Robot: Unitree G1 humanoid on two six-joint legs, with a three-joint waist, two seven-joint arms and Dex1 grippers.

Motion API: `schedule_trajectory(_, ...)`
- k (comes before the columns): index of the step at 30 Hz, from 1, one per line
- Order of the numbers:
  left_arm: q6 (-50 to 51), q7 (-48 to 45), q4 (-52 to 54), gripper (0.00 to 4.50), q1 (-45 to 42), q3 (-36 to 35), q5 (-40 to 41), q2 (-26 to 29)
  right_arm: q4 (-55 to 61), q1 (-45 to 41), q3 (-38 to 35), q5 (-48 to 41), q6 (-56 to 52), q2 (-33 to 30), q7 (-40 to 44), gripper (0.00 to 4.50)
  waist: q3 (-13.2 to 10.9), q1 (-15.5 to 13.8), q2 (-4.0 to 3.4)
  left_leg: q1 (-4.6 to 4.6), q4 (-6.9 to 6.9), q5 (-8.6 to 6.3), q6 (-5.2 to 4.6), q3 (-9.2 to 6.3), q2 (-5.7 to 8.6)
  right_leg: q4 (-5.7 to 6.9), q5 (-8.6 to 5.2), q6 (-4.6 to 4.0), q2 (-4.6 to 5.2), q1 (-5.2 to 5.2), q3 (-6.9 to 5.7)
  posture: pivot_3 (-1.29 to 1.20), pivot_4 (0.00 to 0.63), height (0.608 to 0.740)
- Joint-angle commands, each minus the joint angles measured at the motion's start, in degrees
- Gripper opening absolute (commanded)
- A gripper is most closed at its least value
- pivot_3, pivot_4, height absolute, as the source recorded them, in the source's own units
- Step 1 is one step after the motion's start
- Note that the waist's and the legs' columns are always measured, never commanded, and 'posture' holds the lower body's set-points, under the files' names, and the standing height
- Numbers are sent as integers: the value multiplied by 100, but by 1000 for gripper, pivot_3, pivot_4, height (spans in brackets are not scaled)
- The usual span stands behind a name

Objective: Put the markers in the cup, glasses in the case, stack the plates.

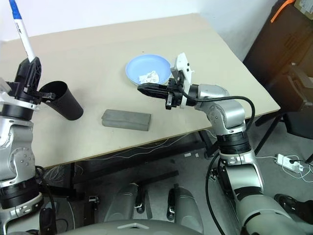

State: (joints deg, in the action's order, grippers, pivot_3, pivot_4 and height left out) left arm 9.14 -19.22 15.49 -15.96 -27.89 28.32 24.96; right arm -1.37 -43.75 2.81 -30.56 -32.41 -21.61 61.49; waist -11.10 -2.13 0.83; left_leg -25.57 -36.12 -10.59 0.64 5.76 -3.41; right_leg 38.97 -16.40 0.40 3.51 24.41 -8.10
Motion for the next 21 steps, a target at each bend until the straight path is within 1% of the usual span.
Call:
schedule_trajectory(1, -122, -163, -1, 324, -23, -208, 241, 157, 289, -19, -66, -73, 82, -49, -41, 0, 0, 7, 0, 0, 0, 0, 0, 1, 0, 0, 0, 0, 0, 0, 1, 0, 150, 719)
schedule_trajectory(8, 73, -53, 290, 324, 602, -596, 418, 268, 345, 65, -36, -56, 81, -122, -81, 0, -2, 23, 1, 1, 6, 0, 0, 8, -7, 0, 0, -1, -4, 6, 6, 0, 150, 719)
schedule_trajectory(11, 100, -22, 271, 324, 811, -608, 337, 316, 284, 70, -1, -43, 104, -105, -73, 0, -3, 11, 2, 1, 4, -1, 1, 7, -8, 0, 0, -1, -4, 6, 6, 0, 150, 719)
schedule_trajectory(17, -37, -121, -20, 324, 821, -438, 264, 261, 180, 55, 77, 17, 157, -81, -53, 0, -4, 2, 3, 0, 1, -9, 15, 8, -9, -5, 2, -5, -2, 6, 6, 0, 150, 719)
schedule_trajectory(21, -154, -152, -307, 324, 642, -279, 177, 193, 121, 49, 123, 75, 174, -106, -35, 0, -4, -2, 3, 0, 9, -3, 4, 9, -10, -9, 2, -6, -4, 8, 5, 0, 150, 719)
